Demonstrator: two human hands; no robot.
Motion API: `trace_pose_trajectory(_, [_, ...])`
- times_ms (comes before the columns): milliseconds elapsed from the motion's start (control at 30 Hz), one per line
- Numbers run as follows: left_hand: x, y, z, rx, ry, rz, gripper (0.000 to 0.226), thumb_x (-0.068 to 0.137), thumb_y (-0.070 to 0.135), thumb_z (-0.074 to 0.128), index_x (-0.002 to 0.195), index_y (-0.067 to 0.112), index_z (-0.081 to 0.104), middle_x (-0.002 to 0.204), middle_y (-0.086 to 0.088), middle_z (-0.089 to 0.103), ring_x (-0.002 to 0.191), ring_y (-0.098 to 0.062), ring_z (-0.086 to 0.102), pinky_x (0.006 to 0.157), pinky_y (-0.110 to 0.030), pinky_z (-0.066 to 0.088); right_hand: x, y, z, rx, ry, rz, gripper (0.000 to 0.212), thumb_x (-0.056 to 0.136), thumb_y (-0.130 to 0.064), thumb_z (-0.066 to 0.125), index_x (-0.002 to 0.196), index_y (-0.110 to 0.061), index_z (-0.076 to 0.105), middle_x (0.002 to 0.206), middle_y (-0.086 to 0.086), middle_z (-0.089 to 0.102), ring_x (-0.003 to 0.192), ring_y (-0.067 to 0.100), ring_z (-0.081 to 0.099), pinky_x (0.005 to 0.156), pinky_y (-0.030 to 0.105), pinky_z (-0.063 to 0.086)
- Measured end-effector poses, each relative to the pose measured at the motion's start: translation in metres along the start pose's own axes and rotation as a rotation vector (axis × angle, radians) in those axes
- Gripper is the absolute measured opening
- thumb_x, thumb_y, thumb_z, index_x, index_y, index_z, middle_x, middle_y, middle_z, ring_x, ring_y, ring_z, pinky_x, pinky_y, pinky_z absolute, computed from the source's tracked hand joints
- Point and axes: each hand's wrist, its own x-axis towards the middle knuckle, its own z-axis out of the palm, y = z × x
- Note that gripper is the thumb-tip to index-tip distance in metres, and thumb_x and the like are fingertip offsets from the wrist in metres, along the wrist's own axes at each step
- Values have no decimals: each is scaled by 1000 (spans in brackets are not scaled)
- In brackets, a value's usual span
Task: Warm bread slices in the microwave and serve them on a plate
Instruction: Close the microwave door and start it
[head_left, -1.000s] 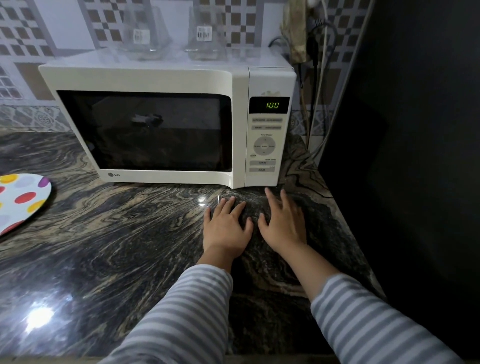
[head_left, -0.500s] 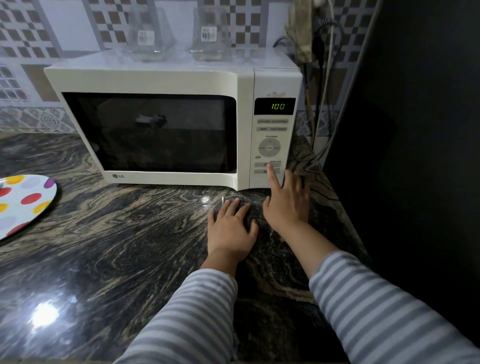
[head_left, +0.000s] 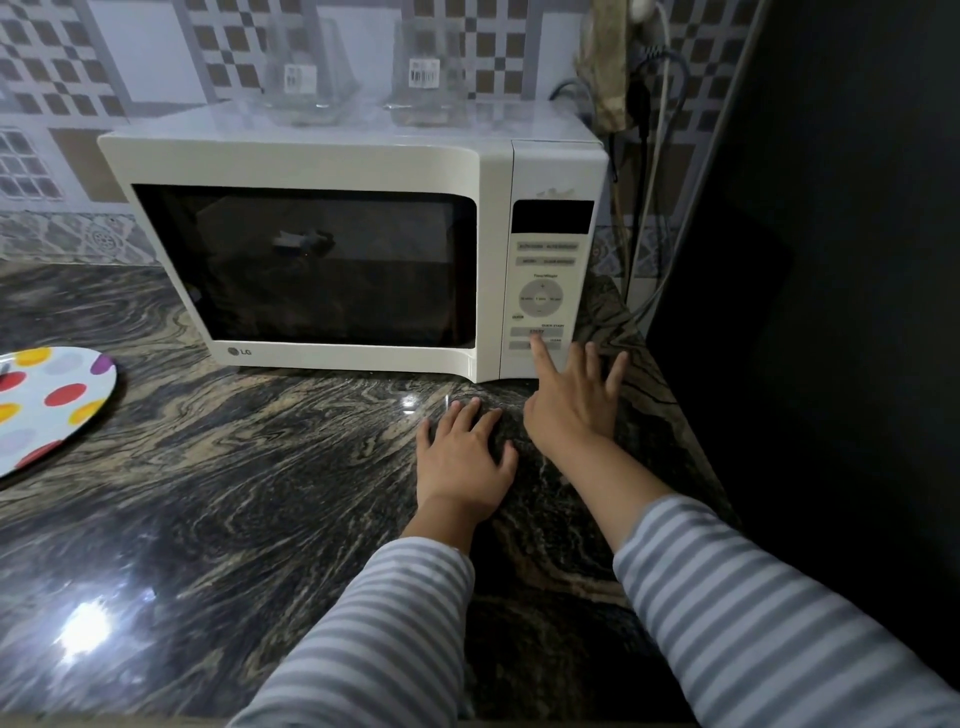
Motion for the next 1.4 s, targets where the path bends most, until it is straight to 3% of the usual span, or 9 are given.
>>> trace_pose_trajectory(167, [3, -5, -7, -157, -13, 22, 62, 92, 41, 49, 149, 33, 27, 156, 3, 29, 146, -19, 17, 119, -46, 9, -6, -1, -28, 85, 17, -60, 70, 93, -32, 45, 152, -38, 7, 158, 14, 10, 146, 34, 5, 117, 55, 0])
trace_pose_trajectory(267, [14, -7, -25, -292, 136, 87, 75, 88, 29, 59, 151, 33, 19, 151, -8, 33, 140, -28, 27, 115, -46, 24, 2, -1, -58, 114, 141, -130, 66, 95, -34, 43, 152, -33, 10, 160, 13, 3, 147, 32, 0, 118, 52, 3])
trace_pose_trajectory(467, [53, 12, -90, -393, 374, 226, 94, 88, 22, 65, 147, 37, -6, 143, -10, 39, 125, -30, 39, 106, -38, 33, 33, -4, -119, 171, 299, -252, 62, 100, -40, 32, 153, -29, 2, 161, 10, -9, 148, 29, -10, 119, 50, 0])
trace_pose_trajectory(633, [79, 24, -117, -495, 363, 302, 96, 90, 17, 64, 142, 47, -11, 126, -8, 47, 107, -22, 53, 93, -33, 45, 75, -10, -149, 140, 361, -338, 58, 102, -39, 22, 153, -27, -3, 160, 10, -12, 146, 32, -16, 118, 50, -7])
trace_pose_trajectory(733, [90, 21, -110, -533, 327, 307, 103, 89, 14, 65, 143, 56, -12, 119, -5, 52, 95, -19, 58, 87, -42, 52, 94, -12, -152, 119, 311, -336, 58, 103, -40, 17, 153, -24, -7, 160, 10, -15, 146, 31, -19, 118, 48, -10])
trace_pose_trajectory(833, [96, 18, -103, -534, 324, 318, 108, 87, 10, 67, 143, 56, -12, 113, -4, 56, 87, -17, 57, 80, -41, 52, 104, -12, -144, 25, 268, -354, 58, 103, -39, 14, 153, -20, -7, 161, 10, -11, 147, 28, -16, 119, 45, -10])
trace_pose_trajectory(1033, [103, 15, -106, -481, 347, 334, 111, 84, -1, 65, 138, 57, -13, 79, 9, 42, 59, 2, 46, 65, -14, 37, 112, -3, -133, -11, 328, -415, 55, 104, -34, 19, 153, -19, 0, 162, 6, 0, 149, 23, -1, 119, 36, -5])
trace_pose_trajectory(1267, [97, 22, -108, -453, 339, 271, 112, 86, -2, 60, 133, 64, -18, 85, 7, 49, 61, 2, 47, 56, -7, 35, 110, -8, -130, -84, 367, -358, 59, 104, -33, 19, 151, -18, -14, 160, 7, -16, 146, 23, -19, 117, 40, -14])
trace_pose_trajectory(1400, [93, 26, -111, -463, 321, 226, 111, 87, -1, 59, 133, 64, -18, 94, 2, 59, 60, 5, 47, 59, -12, 33, 110, -9, -132, -95, 364, -346, 60, 104, -34, 20, 150, -18, -16, 159, 8, -20, 145, 23, -23, 117, 41, -14])
